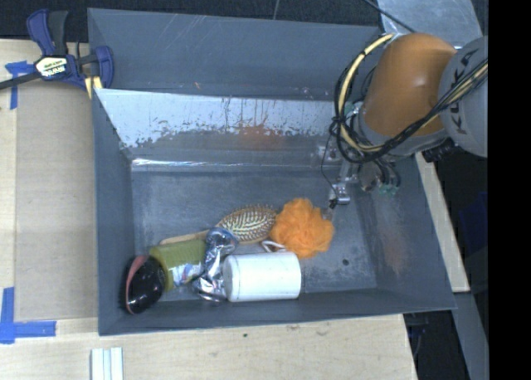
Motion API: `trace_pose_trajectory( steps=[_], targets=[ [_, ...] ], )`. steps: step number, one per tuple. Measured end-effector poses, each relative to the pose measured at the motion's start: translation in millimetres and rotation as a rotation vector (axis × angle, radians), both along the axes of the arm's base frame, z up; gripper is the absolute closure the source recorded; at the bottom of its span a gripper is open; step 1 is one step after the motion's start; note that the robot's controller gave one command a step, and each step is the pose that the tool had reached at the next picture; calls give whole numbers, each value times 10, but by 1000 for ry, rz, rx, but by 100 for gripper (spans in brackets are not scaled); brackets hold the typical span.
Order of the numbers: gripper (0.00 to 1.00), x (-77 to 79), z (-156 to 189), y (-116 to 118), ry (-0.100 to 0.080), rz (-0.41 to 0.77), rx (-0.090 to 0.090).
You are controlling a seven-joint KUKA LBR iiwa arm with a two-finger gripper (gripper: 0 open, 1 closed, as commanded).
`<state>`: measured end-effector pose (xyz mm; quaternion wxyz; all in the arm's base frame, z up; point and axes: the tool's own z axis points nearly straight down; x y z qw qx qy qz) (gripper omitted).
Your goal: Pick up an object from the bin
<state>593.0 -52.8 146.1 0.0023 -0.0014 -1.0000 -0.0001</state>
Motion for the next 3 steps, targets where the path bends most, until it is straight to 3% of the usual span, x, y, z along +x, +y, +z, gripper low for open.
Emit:
trace_pose_trajectory(
  steps=[1,2,3],
  targets=[
    [0,93,-679,289,-3,189,-2],
    [0,-84,-733,574,-11,226,-5],
    [100,-81,-736,563,-11,224,-5]
  ],
)
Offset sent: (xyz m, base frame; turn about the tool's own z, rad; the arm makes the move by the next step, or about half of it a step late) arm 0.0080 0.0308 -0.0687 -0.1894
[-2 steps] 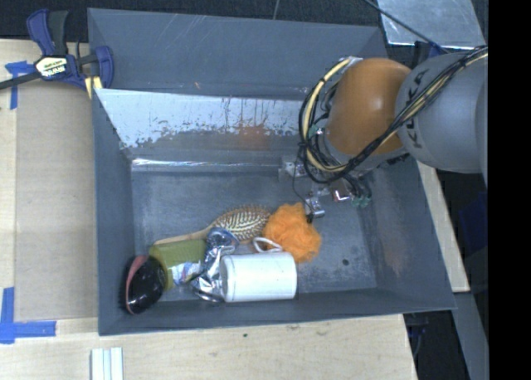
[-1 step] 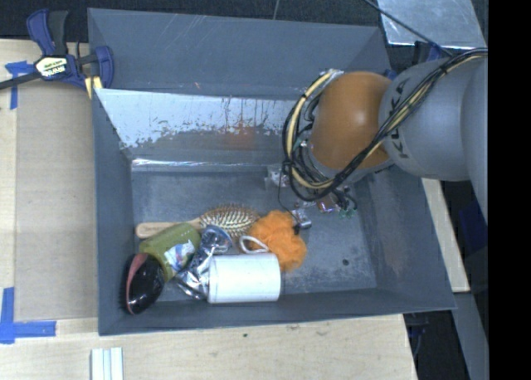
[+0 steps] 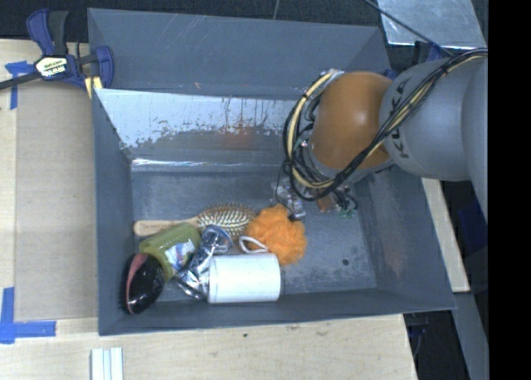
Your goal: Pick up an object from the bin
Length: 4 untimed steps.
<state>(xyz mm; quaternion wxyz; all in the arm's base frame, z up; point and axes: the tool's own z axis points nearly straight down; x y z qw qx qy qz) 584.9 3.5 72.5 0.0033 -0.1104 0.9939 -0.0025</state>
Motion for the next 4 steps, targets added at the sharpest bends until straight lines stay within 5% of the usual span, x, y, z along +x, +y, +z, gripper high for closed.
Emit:
trace_pose_trajectory(
  steps=[1,2,3,4],
  targets=[
    [100,375,1286,-204,-14,15,-1],
    [0,349,1234,-196,-4,15,0],
    [0,299,350,-132,-1,212,-1],
    [0,418,661,-418,-9,221,-2]
  ],
)
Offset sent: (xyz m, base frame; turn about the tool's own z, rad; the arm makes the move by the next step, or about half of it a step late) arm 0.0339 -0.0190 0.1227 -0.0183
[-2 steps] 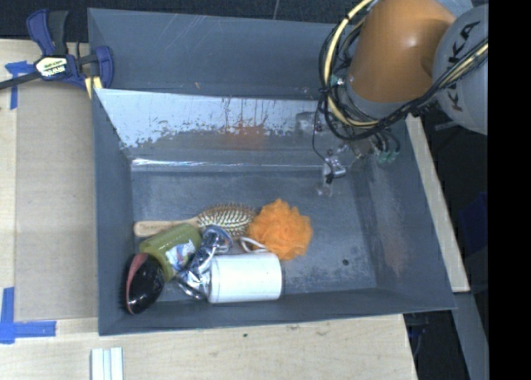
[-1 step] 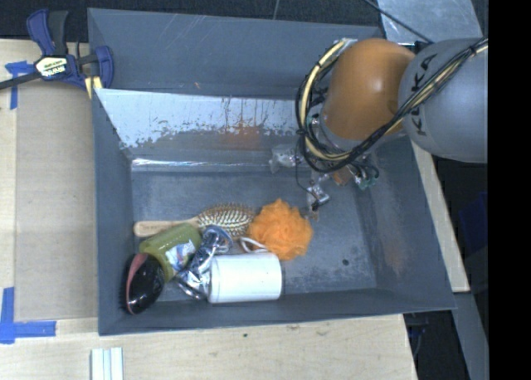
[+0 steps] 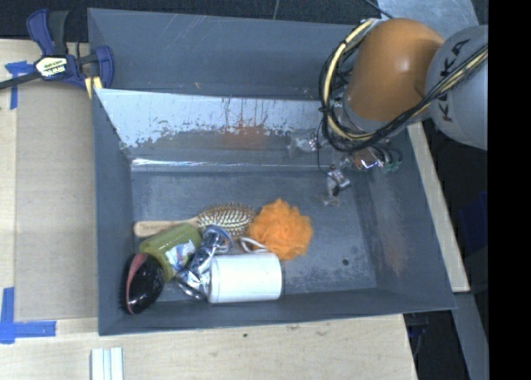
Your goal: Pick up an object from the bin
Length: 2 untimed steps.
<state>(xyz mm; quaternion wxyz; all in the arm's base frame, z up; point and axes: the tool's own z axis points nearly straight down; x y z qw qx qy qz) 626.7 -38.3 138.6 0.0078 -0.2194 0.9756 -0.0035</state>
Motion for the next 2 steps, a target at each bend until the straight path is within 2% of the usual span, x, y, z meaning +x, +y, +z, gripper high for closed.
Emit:
trace_pose_trajectory(
  steps=[1,2],
  targets=[
    [0,-145,-661,767,-1,210,-3],
    [0,-810,-679,532,-4,252,-4]
  ],
)
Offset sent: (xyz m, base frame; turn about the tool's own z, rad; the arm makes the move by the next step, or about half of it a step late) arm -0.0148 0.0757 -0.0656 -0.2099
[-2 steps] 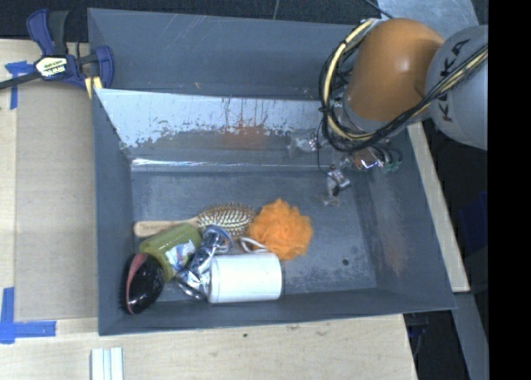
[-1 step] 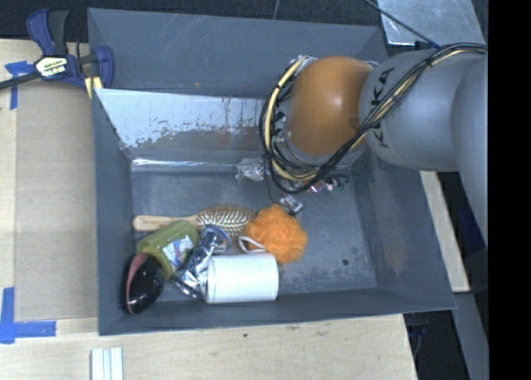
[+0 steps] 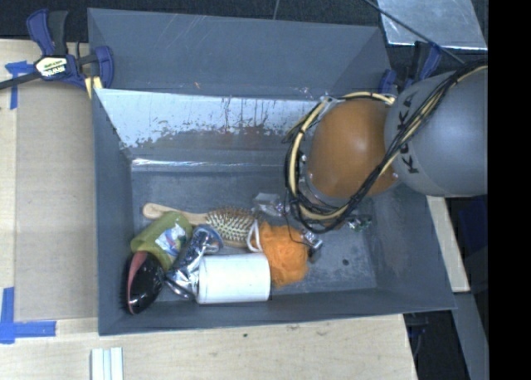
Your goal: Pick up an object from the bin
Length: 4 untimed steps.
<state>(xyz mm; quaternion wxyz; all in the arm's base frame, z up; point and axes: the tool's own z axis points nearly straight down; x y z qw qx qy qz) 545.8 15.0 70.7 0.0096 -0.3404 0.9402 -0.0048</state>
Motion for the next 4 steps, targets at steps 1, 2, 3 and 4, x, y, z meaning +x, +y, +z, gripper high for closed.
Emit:
trace_pose_trajectory(
  steps=[1,2,3,4],
  targets=[
    [100,26,7,3,-5,3,-1],
    [100,67,1343,89,-18,11,0],
    [100,48,1291,86,-8,10,0],
    [0,48,1292,86,-8,9,0]
  ],
)
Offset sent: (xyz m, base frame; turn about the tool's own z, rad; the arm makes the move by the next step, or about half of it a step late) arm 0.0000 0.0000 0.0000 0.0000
